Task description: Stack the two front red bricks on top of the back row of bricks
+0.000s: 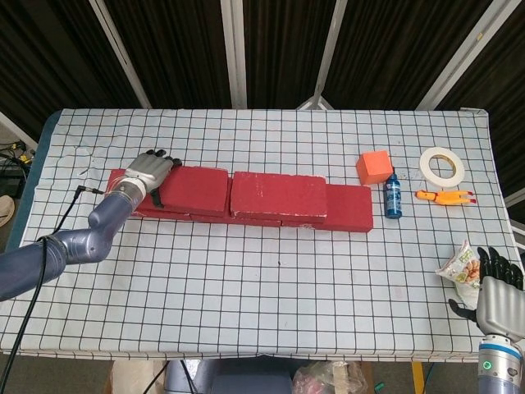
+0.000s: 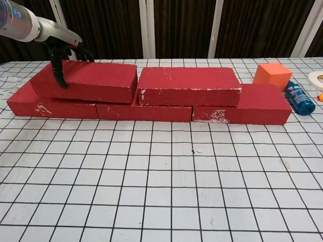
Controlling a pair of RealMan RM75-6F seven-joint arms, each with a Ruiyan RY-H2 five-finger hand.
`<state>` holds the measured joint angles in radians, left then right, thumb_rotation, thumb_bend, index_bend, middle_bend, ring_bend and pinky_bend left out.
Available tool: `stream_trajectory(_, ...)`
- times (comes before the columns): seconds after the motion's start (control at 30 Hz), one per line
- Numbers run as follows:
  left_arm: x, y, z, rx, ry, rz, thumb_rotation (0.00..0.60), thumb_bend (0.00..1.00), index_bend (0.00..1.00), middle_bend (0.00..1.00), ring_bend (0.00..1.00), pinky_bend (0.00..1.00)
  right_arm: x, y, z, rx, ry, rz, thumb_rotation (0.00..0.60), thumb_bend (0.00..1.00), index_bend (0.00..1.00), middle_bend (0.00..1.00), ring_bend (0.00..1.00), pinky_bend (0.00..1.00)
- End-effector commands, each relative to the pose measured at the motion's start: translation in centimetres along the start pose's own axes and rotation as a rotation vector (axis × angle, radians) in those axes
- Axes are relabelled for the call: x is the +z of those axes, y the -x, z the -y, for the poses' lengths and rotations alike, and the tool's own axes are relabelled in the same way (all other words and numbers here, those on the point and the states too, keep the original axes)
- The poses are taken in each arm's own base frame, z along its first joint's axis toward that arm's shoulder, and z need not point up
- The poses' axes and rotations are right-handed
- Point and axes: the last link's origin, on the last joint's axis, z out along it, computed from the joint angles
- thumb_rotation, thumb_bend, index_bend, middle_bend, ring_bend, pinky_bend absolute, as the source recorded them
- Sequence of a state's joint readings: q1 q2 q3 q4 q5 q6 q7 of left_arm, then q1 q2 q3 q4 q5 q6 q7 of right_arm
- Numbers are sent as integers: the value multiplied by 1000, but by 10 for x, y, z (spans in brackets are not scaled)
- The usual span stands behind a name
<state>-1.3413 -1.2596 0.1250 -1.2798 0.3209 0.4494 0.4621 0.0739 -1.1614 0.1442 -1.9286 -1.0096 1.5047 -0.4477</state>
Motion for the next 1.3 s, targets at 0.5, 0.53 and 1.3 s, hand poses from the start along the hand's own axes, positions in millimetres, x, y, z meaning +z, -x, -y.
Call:
stream_trajectory(0.5,2,1,-10,-18,-23,2,600,0,241,159,0,50,0,0,0,1,2,2,600,184,32,0,0,0)
stream_trajectory(0.53,2,1,-10,-18,-23,2,600,0,241,159,0,50,0,0,0,2,1,2,600,184,32,0,0,0)
stream_trajectory(1.3,5,2,-17,-30,-24,-7,600,0,228,152,0,50,1,-1,-1,5,2,2,600,183,32,0,0,0)
